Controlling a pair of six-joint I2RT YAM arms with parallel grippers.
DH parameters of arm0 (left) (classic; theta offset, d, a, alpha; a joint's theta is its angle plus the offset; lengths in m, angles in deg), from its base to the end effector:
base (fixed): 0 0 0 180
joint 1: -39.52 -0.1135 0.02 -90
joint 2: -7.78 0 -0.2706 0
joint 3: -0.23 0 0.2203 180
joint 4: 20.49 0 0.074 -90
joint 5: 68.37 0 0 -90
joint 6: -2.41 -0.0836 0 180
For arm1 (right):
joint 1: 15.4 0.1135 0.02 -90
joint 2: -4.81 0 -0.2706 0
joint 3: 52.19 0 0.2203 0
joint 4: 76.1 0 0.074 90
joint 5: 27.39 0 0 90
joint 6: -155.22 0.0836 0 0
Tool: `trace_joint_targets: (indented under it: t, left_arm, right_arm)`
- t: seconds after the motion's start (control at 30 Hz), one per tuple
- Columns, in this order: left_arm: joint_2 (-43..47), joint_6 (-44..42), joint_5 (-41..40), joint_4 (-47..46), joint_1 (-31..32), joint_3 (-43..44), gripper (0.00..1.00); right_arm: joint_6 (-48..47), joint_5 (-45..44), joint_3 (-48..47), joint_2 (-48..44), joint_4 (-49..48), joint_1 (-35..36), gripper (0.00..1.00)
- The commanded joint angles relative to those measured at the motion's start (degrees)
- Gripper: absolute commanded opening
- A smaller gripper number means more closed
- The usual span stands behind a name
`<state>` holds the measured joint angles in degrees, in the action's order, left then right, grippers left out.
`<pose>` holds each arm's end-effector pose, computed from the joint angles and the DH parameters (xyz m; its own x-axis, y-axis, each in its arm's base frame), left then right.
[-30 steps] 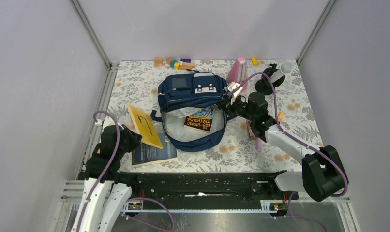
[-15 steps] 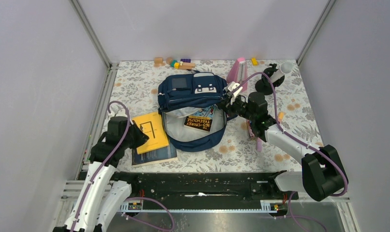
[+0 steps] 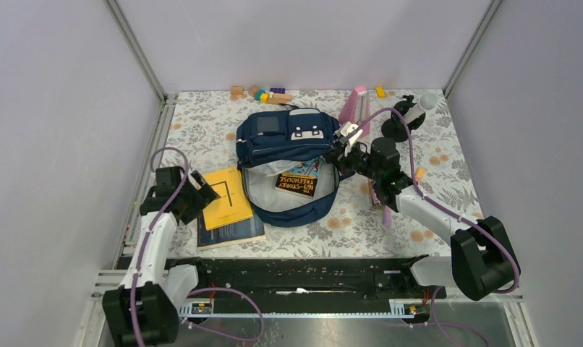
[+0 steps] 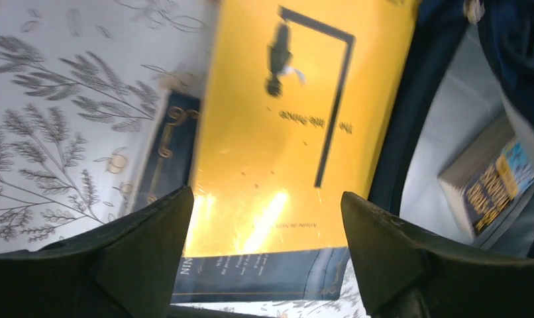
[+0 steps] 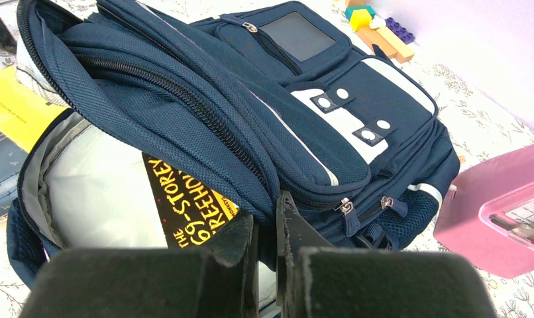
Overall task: Pack the student bag
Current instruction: Pick up the book from the center of the board.
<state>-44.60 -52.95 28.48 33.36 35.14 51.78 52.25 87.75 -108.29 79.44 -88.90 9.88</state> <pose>0.1661 0.0027 0.1965 -0.6653 -0.6170 -0.4203 -0.4683 0.7834 -0.4087 0.2616 0.1628 0.2895 0.0846 -0.1848 -0.9791 -0.7695 0.6122 -0.1820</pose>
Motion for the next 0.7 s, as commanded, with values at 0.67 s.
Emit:
trace_joint_targets:
  t: [0.67]
  left_arm:
    - [-27.5, -12.5, 26.8, -18.6, -18.9, 5.4, 0.94]
  right_arm:
    - [4.3, 1.4, -0.9, -3.9, -9.1, -1.1, 0.00]
